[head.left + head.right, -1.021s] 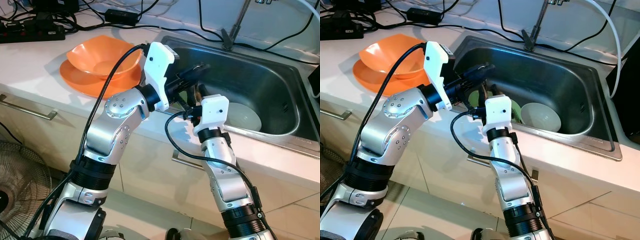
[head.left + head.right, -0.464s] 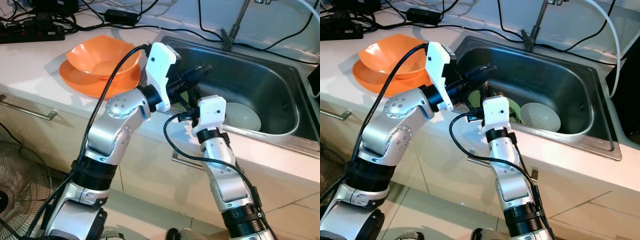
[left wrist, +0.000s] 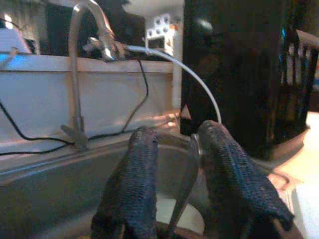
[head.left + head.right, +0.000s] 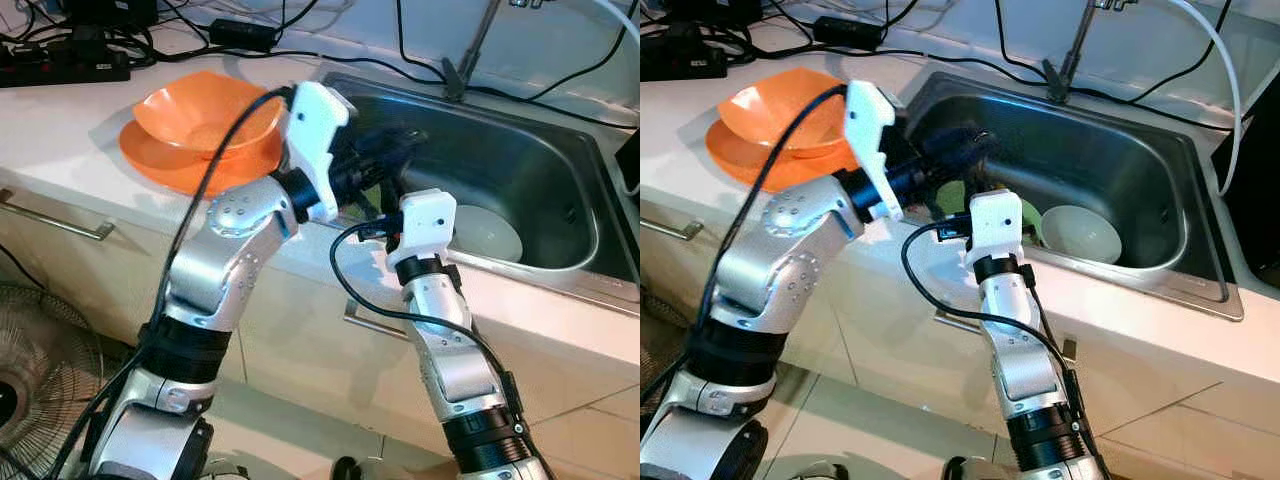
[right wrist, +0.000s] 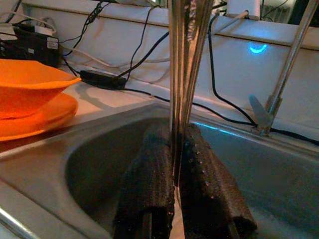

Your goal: Kitchen organization

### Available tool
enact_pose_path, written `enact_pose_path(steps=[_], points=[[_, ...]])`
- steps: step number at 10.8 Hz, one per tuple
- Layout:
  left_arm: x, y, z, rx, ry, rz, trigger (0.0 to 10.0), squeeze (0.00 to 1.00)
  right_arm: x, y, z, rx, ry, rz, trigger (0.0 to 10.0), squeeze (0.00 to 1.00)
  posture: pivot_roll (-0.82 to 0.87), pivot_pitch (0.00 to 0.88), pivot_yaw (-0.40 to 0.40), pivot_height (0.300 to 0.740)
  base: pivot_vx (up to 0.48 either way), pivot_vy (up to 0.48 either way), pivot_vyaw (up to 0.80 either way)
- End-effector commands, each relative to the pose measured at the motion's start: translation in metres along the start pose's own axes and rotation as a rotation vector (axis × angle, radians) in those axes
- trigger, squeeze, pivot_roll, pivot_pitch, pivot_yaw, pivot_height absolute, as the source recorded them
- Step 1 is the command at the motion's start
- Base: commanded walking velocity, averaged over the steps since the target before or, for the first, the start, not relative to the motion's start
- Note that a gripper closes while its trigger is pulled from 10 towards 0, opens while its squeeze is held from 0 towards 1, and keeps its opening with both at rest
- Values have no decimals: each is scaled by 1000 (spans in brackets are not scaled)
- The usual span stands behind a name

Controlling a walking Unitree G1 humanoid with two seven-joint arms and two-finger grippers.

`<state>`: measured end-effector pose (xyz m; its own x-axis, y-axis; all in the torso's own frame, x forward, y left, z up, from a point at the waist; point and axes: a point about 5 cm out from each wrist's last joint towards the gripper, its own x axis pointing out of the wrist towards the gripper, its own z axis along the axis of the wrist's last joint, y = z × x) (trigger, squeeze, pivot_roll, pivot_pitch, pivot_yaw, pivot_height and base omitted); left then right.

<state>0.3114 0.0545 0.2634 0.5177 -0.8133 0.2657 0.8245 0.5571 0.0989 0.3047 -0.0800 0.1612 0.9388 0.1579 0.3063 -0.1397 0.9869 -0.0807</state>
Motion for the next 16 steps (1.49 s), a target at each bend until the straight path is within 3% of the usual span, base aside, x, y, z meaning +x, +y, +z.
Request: enact_pose_path(steps=[1, 4, 5, 6, 7, 8, 9, 12, 16], points=[[-10, 11, 7, -22, -45, 92, 10000, 0, -2, -7, -7, 2, 32, -29, 0, 0, 9, 79, -80, 740, 0, 0, 0], [-37, 37, 9, -55, -67, 273, 10000, 0, -1, -10, -12, 4, 50, -41, 0, 0, 16, 89, -85, 740, 0, 0, 0], [-43, 39, 5, -49, -49, 294, 10000, 0, 0, -10, -12, -2, 52, -40, 0, 0, 16, 89, -85, 740, 0, 0, 0], [-53, 35, -9, -8, 39, 302, 10000, 0, 8, -15, -11, -16, 49, -48, 0, 0, 17, 90, -87, 740, 0, 0, 0], [-57, 30, -19, 21, 101, 279, 10000, 0, 15, -19, -10, -27, 47, -59, 3255, 0, 16, 86, -94, 740, 0, 0, 0], [-55, 29, -20, 35, 166, 230, 10000, 0, 25, -26, -10, -37, 56, -83, 10000, 0, 17, 81, -100, 740, 0, 0, 0], [-62, 16, -45, 32, 237, 203, 10000, 0, 36, -33, -9, -30, 59, -103, 10000, 0, 17, 77, -104, 740, 0, 0, 0], [-70, -13, -69, 3, 362, 103, 10000, 0, 58, -46, -28, -3, 192, -149, 10000, 0, 38, 77, -113, 740, 0, 0, 0], [-79, -17, -74, -6, 392, 128, 10000, 0, 65, -54, -46, -24, 325, -152, 10000, 0, 60, 99, -126, 740, 0, 0, 0]])
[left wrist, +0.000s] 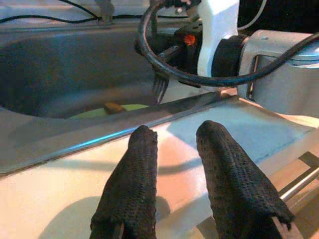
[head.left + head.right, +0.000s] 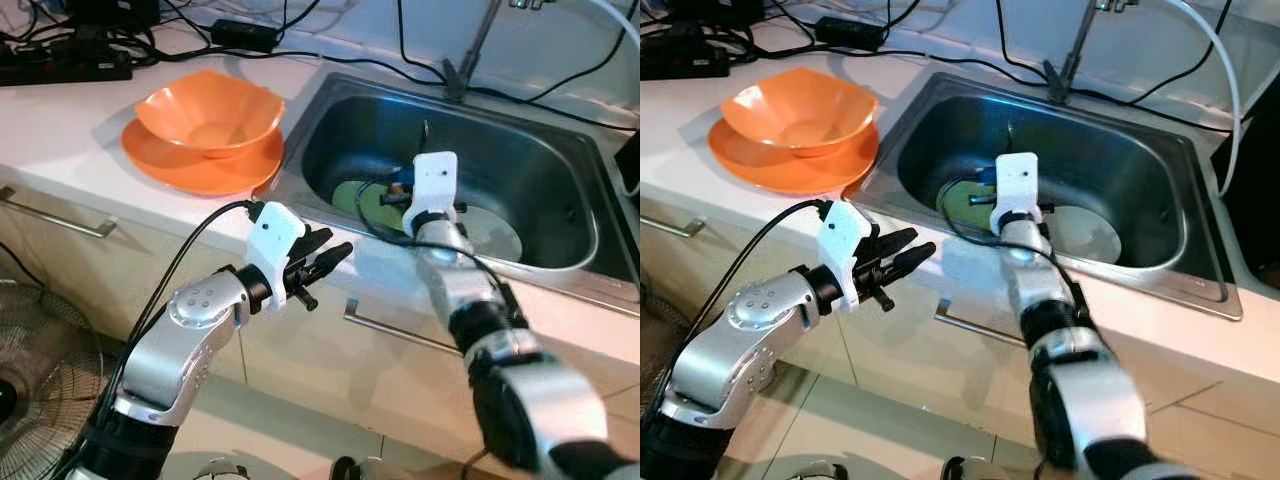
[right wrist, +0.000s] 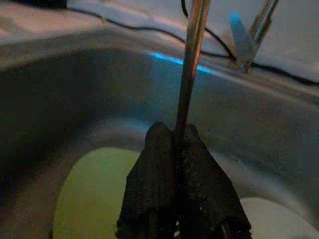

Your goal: Kitchen organization

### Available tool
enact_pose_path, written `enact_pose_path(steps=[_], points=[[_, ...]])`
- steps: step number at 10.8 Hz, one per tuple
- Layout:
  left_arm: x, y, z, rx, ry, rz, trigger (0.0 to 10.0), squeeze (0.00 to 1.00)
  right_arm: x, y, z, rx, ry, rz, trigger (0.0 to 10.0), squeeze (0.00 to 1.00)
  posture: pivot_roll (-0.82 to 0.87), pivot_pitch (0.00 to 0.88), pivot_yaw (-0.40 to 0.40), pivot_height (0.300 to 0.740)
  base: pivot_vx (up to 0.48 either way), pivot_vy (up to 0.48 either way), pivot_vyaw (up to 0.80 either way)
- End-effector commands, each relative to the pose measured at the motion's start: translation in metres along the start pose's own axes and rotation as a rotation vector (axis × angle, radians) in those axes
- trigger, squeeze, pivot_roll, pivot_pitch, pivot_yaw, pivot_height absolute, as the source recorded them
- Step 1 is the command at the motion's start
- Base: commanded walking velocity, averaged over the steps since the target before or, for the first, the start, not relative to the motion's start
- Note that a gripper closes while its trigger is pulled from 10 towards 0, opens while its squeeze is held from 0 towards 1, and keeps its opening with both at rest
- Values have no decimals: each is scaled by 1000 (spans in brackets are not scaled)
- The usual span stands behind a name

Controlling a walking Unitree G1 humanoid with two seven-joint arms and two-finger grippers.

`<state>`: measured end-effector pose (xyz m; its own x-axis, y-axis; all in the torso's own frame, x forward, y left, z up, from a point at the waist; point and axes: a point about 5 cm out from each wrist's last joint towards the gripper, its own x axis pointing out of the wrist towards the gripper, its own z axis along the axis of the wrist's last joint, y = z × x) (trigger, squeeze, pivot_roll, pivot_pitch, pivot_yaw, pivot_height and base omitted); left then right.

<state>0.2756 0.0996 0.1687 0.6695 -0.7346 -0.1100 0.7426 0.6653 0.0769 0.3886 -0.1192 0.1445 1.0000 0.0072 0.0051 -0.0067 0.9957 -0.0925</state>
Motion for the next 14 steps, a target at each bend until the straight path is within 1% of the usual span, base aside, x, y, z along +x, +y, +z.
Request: enact_pose_path(steps=[1, 3, 4, 5, 6, 7, 9, 10, 11, 12, 13, 14], points=[[-1, -4, 1, 7, 6, -6, 10000, 0, 0, -7, -7, 9, 40, -23, 10000, 0, 71, 108, -129, 740, 0, 0, 0], [-3, -4, 0, 9, 14, -1, 10000, 0, 1, -8, -9, 13, 64, -28, 10000, 0, 75, 115, -131, 740, 0, 0, 0], [-4, -4, 0, 10, 16, 1, 10000, 0, 1, -8, -10, 15, 70, -27, 10000, 776, 80, 120, -133, 740, 0, 0, 0], [-4, -4, 1, 11, 22, 3, 10000, 0, 2, -7, -10, 13, 82, -28, 10000, 1000, 84, 124, -133, 740, 0, 0, 0], [-4, -4, 1, 10, 25, 0, 10000, 0, 2, -8, -9, 16, 85, -30, 10000, 592, 86, 125, -132, 740, 0, 0, 0], [-4, -4, 1, 11, 27, 0, 10000, 0, 3, -8, -9, 14, 84, -31, 10000, 0, 85, 125, -131, 740, 0, 0, 0], [-4, -3, 1, 13, 27, 1, 10000, 0, 3, -9, -7, 15, 75, -35, 10000, 0, 83, 126, -130, 740, 0, 0, 0], [-4, -3, 2, 17, 23, 7, 10000, 0, 5, -10, -2, 16, 46, -37, 10000, 0, 80, 126, -129, 740, 0, 0, 0], [-2, -1, 3, 22, 10, 25, 10000, 0, 8, -12, 13, 8, -36, -39, 10000, 0, 74, 124, -127, 740, 0, 0, 0], [0, 0, 3, 25, -2, 41, 10000, 0, 12, -14, 33, 33, -133, -44, 10000, 0, 59, 123, -125, 740, 0, 0, 0], [2, 1, 3, 29, -8, 55, 10000, 0, 12, -17, 45, 33, -197, -48, 10000, 0, 47, 121, -125, 740, 0, 0, 0], [5, 5, 3, 33, -30, 100, 10000, 0, 8, -19, 61, 45, -309, -53, 10000, 0, 29, 118, -124, 740, 0, 0, 0]])
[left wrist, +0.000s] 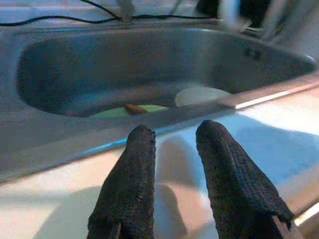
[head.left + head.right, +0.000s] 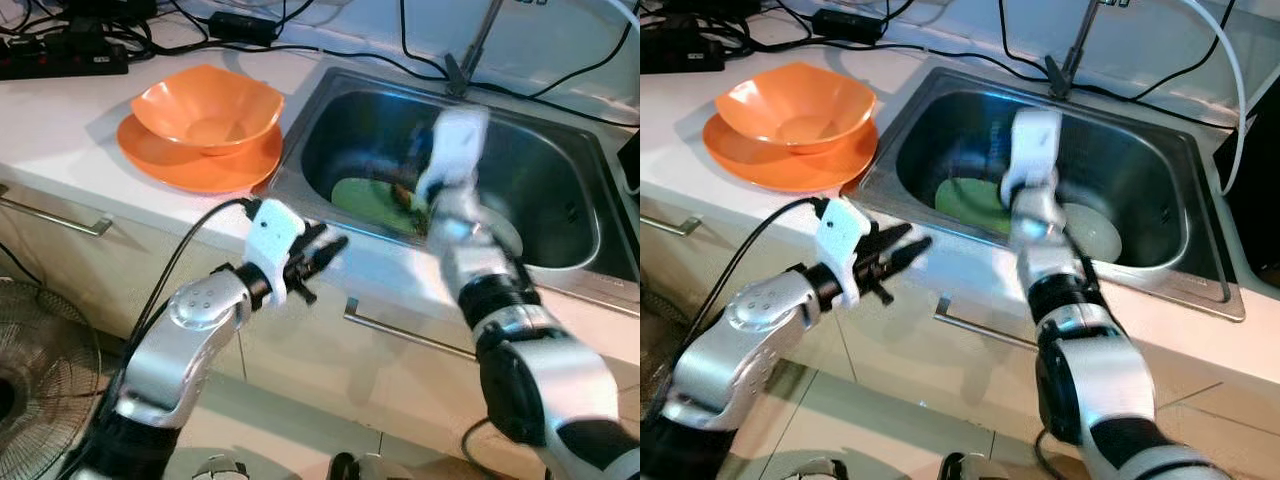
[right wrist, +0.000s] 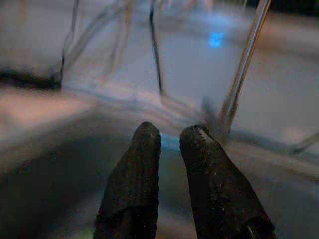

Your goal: Kitchen organization

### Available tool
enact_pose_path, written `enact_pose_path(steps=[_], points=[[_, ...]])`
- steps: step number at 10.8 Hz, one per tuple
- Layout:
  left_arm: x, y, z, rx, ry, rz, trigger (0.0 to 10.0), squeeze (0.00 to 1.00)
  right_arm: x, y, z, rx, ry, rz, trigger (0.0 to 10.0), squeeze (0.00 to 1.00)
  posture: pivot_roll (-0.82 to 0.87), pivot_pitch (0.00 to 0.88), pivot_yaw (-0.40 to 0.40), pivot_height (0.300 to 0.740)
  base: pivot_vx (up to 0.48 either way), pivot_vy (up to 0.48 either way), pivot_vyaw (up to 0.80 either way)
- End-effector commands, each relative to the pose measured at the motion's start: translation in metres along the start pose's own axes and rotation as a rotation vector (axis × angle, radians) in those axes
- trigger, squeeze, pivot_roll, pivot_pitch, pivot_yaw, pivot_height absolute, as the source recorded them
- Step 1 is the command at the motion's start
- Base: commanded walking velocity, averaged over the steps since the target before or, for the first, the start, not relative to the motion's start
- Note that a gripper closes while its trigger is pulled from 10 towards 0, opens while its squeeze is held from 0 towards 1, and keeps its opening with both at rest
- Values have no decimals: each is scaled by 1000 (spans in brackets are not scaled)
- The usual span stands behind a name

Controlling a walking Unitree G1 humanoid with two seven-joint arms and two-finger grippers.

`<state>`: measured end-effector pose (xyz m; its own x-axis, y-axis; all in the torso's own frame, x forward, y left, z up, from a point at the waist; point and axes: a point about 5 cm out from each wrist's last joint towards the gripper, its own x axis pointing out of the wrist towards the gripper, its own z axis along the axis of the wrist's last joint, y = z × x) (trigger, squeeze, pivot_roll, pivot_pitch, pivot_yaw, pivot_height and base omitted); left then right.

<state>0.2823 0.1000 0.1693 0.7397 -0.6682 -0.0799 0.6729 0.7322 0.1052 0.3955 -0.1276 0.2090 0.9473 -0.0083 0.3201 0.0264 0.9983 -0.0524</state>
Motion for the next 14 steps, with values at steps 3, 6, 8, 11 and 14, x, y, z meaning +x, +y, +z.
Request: enact_pose_path(steps=[3, 6, 8, 11, 14], points=[[4, 4, 3, 24, -31, 50, 10000, 0, -25, -6, 3, 13, -75, -4, 10000, 0, 3, 113, -116, 740, 0, 0, 0], [8, 10, 1, 35, -50, 93, 10000, 0, -79, 3, -7, 53, -35, 54, 10000, 0, -13, 108, -105, 740, 0, 0, 0], [8, 13, 1, 41, -57, 110, 10000, 0, -101, 15, -8, 83, 13, 84, 10000, 0, -14, 103, -99, 740, 0, 0, 0], [7, 19, 8, 131, -84, 150, 10000, 0, -113, 26, -19, 106, 85, 87, 10000, 0, 4, 85, -92, 740, 0, 0, 0], [-5, 48, 43, 338, -110, 240, 10000, 0, -117, 31, -24, 117, 120, 84, 10000, 0, 4, 85, -92, 740, 0, 0, 0]])
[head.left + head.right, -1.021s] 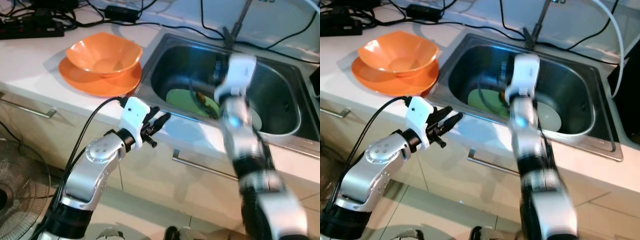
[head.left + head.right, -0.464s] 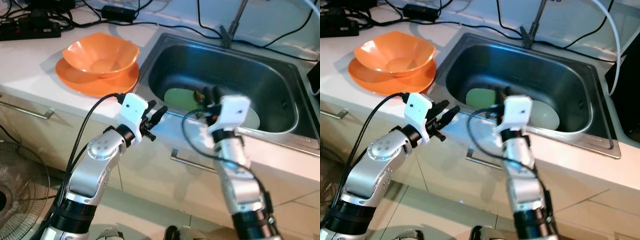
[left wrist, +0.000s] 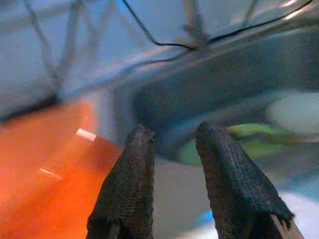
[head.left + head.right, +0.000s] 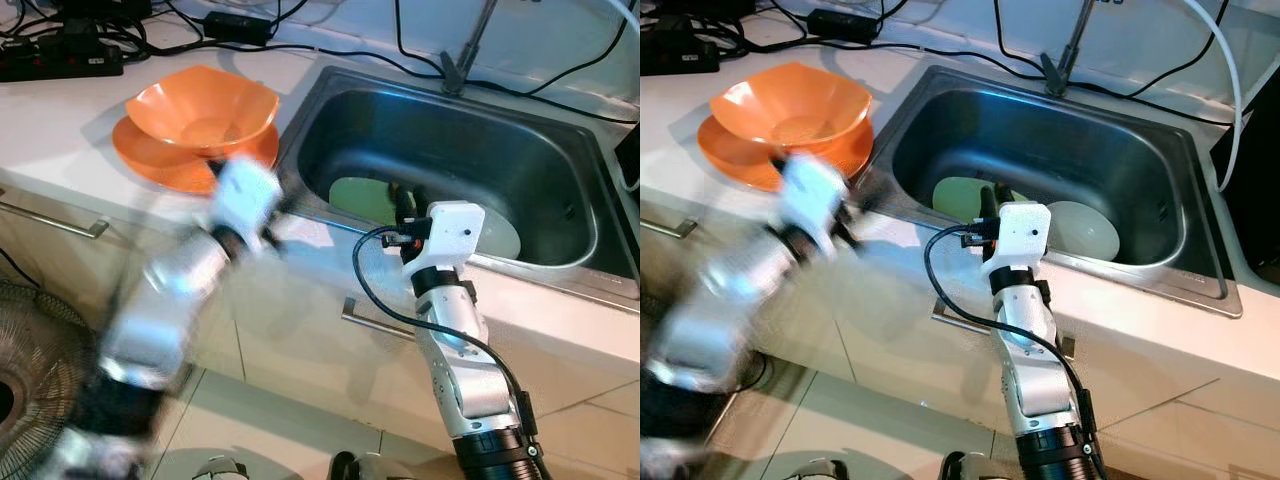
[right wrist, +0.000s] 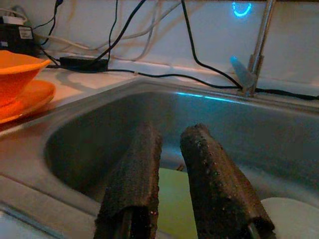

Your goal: Kitchen organization

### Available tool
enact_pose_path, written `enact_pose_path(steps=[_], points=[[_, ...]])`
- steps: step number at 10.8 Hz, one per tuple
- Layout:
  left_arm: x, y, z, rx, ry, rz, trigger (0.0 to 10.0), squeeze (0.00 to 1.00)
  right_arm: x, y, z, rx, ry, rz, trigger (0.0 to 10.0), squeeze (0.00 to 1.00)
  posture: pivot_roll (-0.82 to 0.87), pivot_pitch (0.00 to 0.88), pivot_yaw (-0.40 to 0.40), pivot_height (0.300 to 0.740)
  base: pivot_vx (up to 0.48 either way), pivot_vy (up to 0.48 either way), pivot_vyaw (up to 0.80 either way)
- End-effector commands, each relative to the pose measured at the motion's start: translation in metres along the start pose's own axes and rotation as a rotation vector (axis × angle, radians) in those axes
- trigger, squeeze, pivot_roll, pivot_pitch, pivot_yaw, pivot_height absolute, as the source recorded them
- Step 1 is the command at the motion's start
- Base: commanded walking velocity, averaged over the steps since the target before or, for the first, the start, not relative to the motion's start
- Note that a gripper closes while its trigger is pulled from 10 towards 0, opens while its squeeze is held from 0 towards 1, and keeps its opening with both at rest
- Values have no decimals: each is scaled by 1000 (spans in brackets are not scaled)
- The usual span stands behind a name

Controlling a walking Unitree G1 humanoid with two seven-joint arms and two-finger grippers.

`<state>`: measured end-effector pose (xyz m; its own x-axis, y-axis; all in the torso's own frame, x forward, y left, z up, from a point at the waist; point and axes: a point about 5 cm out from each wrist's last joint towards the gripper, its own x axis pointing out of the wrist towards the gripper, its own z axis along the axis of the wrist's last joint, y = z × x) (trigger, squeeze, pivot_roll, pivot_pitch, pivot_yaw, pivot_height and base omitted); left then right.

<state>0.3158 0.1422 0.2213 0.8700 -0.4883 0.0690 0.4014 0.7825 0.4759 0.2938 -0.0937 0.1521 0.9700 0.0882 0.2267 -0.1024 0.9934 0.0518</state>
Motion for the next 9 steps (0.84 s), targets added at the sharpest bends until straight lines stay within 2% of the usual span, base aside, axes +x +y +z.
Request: enact_pose_path(steps=[1, 2, 3, 4, 5, 7, 9], points=[[1, 13, 10, 69, -28, 16, 10000, 0, -2, -2, -5, -11, 27, -13, 10000, 0, 28, 81, -93, 740, 0, 0, 0], [0, 29, 14, 105, -21, 19, 10000, 357, -2, -1, -5, -10, 28, -13, 10000, 0, 30, 83, -92, 740, 0, 0, 0], [-1, 44, 16, 166, -2, 1, 10000, 1000, -1, -1, -5, -7, 30, -16, 10000, 0, 30, 84, -89, 740, 0, 0, 0], [-4, 58, 9, 248, 60, -18, 10000, 1000, -1, -2, -6, -7, 33, -24, 10000, 0, 32, 88, -88, 740, 0, 0, 0], [-9, 63, 0, 331, 136, -102, 10000, 0, 0, -2, -6, -6, 36, -28, 10000, 0, 33, 92, -86, 740, 0, 0, 0], [-13, 75, -10, 426, 225, -165, 10000, 0, 0, -3, -6, -5, 36, -33, 10000, 0, 34, 97, -85, 740, 0, 0, 0], [-8, 87, -11, 499, 259, -159, 10000, 0, 0, -3, -6, -4, 39, -37, 10000, 0, 34, 97, -85, 740, 0, 0, 0]])
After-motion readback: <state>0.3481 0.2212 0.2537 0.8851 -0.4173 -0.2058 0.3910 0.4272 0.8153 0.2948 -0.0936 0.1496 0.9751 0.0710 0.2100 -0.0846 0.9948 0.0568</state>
